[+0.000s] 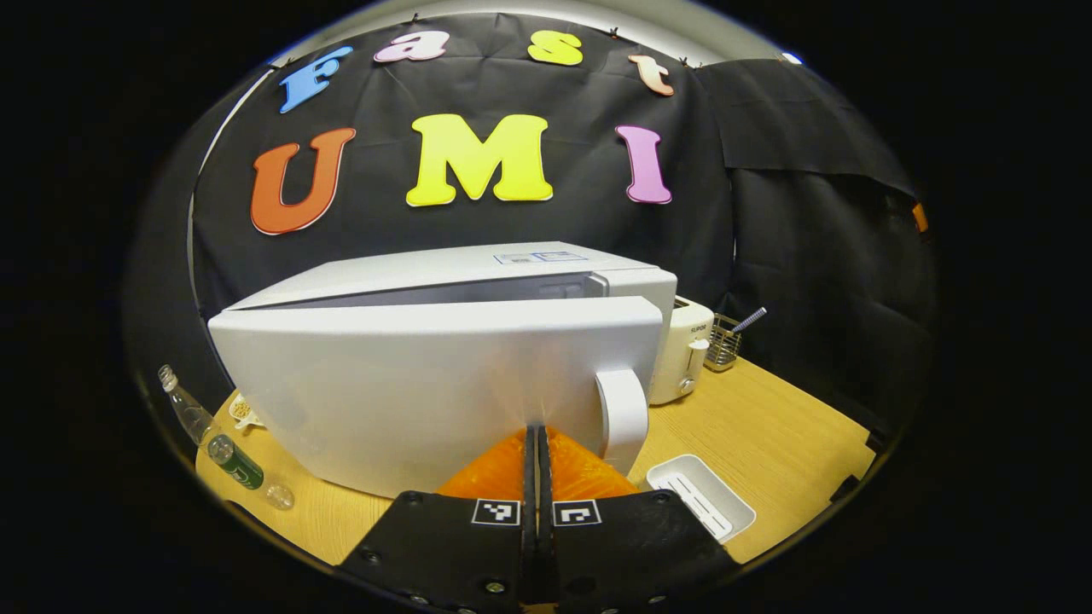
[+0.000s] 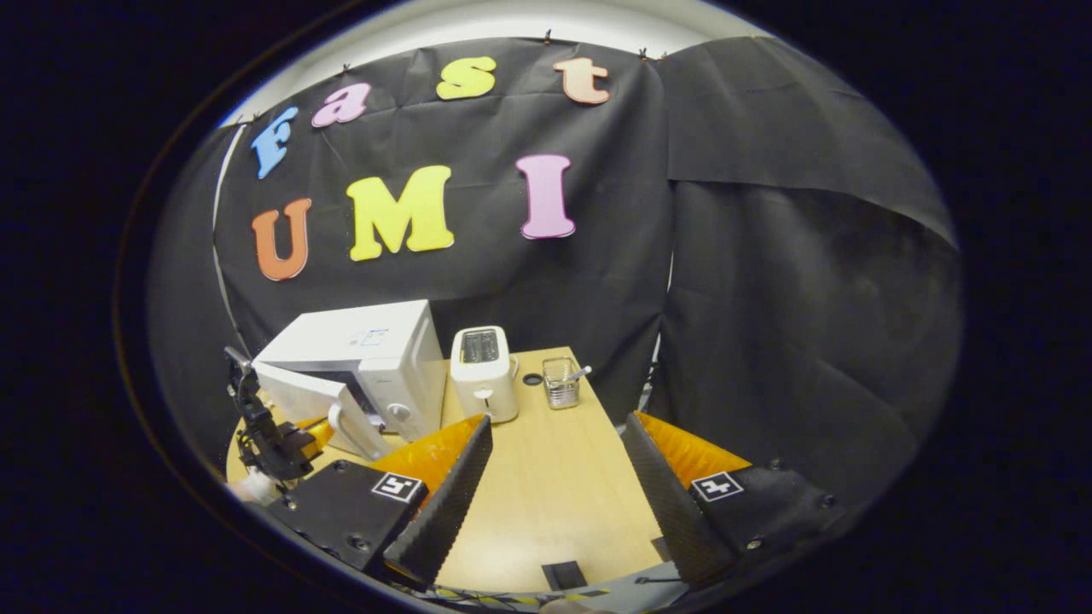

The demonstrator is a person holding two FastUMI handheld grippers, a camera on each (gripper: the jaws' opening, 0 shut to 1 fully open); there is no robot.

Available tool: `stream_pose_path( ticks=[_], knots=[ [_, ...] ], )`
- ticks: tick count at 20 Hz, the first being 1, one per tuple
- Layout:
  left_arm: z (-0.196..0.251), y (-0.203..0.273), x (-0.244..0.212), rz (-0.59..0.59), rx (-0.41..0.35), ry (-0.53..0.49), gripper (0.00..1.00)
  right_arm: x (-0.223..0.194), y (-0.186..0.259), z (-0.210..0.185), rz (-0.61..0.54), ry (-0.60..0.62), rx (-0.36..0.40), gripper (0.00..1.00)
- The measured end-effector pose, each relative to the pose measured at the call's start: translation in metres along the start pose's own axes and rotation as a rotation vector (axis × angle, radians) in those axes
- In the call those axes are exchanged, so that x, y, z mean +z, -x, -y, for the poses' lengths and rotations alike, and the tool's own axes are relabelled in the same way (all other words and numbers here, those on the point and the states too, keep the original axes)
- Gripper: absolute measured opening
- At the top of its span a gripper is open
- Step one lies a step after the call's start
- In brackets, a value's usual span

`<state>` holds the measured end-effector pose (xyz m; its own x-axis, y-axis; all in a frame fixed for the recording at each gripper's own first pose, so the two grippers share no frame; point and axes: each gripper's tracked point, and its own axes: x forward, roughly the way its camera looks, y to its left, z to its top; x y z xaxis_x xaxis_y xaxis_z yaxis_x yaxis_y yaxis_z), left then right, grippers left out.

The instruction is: Open the microwave oven with the left hand, put the food in, and close the microwave oven.

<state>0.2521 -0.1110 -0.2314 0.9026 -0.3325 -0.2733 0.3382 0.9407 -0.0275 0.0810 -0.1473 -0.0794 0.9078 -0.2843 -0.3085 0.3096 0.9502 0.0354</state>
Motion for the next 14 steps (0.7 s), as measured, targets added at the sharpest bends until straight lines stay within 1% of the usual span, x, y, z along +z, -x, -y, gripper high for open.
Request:
stream_pose_path(
  ticks=[3,4,5,6,7,8,9,10,11,13,14],
  knots=[
    [0.0,-0.019,0.009,0.002,0.013,0.001,0.0,0.001,0.0,0.009,-0.002,-0.02,-0.005,0.99],
    [-0.002,-0.025,0.012,0.003,0.019,0.002,0.0,0.003,-0.002,0.012,-0.003,-0.02,-0.009,0.91],
    [-0.002,-0.03,0.013,0.001,0.025,0.006,0.0,0.003,-0.003,0.015,-0.006,-0.02,-0.009,0.91],
    [-0.002,-0.034,0.013,-0.003,0.028,0.012,0.0,0.003,-0.005,0.017,-0.011,-0.02,-0.011,0.99],
    [-0.003,-0.038,0.015,-0.009,0.033,0.017,0.0,0.003,-0.005,0.019,-0.014,-0.021,-0.013,0.91],
    [-0.002,-0.04,0.014,-0.015,0.025,0.026,0.0,0.004,-0.005,0.019,-0.015,-0.021,-0.015,0.91],
    [0.0,-0.039,0.014,-0.015,0.023,0.021,0.0,0.005,-0.005,0.021,-0.016,-0.021,-0.016,0.99],
    [0.0,-0.04,0.013,-0.014,0.024,0.005,0.0,0.005,-0.005,0.02,-0.019,-0.019,-0.013,0.91],
    [0.001,-0.041,0.016,-0.005,0.027,0.0,0.0,0.005,-0.005,0.021,-0.021,-0.014,-0.01,0.99],
    [-0.002,-0.05,0.018,-0.012,0.047,0.016,0.0,0.006,-0.007,0.021,-0.024,-0.013,-0.008,0.99],
    [0.0,-0.054,0.02,-0.012,0.041,0.043,0.0,0.007,-0.007,0.018,-0.025,-0.015,0.001,0.99]
  ],
)
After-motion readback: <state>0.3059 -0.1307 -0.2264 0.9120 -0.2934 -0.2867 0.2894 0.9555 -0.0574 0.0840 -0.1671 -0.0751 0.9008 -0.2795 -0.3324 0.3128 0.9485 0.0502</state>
